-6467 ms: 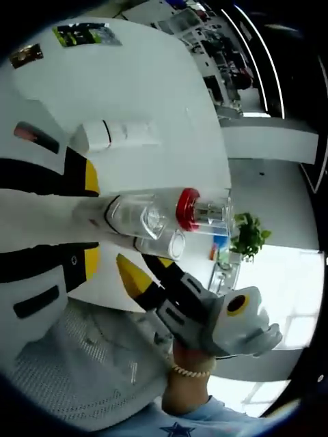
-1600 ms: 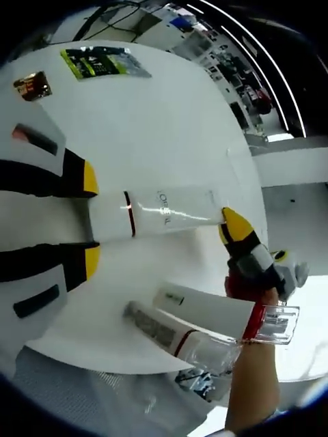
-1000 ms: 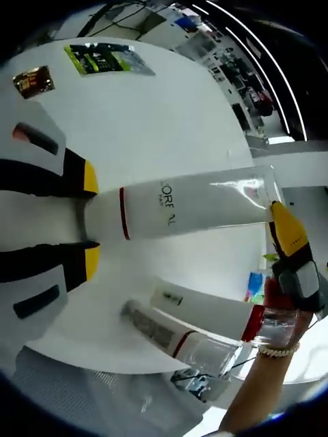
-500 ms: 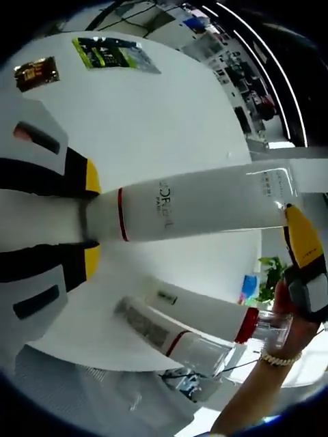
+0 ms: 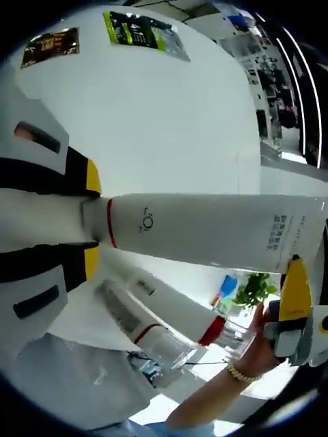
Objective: Arrange the skincare products in the storage area until every visible bottle or jar stands upright without overlapping.
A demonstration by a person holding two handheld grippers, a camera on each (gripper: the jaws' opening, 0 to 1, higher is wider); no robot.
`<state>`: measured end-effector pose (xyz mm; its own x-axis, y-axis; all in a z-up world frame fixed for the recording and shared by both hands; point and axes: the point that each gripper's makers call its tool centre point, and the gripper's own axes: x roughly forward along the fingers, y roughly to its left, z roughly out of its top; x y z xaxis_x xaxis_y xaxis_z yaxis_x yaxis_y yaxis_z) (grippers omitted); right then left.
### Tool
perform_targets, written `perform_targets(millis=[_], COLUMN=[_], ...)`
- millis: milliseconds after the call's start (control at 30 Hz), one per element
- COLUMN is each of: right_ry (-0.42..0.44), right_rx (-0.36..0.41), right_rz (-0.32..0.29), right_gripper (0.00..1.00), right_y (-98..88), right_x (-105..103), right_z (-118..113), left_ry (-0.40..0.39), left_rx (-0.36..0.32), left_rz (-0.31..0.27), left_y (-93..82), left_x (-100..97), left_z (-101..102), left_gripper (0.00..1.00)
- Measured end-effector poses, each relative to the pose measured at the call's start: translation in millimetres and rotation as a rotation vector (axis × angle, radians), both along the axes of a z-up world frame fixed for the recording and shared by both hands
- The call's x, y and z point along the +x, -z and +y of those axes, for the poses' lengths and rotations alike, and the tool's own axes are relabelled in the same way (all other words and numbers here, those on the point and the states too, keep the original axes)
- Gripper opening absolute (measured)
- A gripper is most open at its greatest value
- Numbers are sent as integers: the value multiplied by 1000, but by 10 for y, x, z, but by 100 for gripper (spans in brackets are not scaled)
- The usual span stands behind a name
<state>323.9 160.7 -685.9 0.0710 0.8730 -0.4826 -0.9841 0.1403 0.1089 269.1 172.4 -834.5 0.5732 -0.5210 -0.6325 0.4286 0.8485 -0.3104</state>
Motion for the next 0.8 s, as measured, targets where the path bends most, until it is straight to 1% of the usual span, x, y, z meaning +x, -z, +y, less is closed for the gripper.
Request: perform_targets(millis=[33, 67, 167, 200, 300, 367, 433, 533, 600, 667, 700, 800], right_ry=[-11, -23, -61, -69, -84, -114, -128, -170, -185, -210, -220, -246], right_rx=[2, 5, -16, -16, -20, -17, -20, -36, -43, -49, -51, -61], right_rz=[7, 17, -22, -27, -39, -71, -76, -118, -128, -142, -146, -165], right_gripper=[0, 0, 0, 0, 0, 0, 0, 0, 0, 0, 0, 0], right_y=[-6, -11, -13, -19, -29, -40, -46, -50, -52, -56, -56, -58], right_x=[-21, -47, -110, -126, -164, -209, -251, -308, -338, -394, -416, -464], right_z=[14, 25, 41, 45, 59, 66, 64, 51, 44, 33, 28, 19], left_ry=[-1, -2, 4, 4, 1, -6, 1, 19, 28, 60, 72, 94], left_rx=[-10, -11, -29, -31, -54, -73, -76, -82, -86, -86, -97, -115], left_rz=[12, 12, 46, 45, -5, -39, -69, -121, -129, -141, -156, -168], left_y=[-1, -2, -12, -29, -162, -256, -325, -431, -475, -522, -569, -630], left_x=[-11, -10, -34, -37, 7, 38, 57, 82, 75, 58, 53, 31], left_z=[-4, -1, -1, -1, -15, -16, -18, -37, -44, -43, -46, -51], left_gripper=[22, 22, 22, 22, 23, 24, 24, 24, 24, 23, 23, 22])
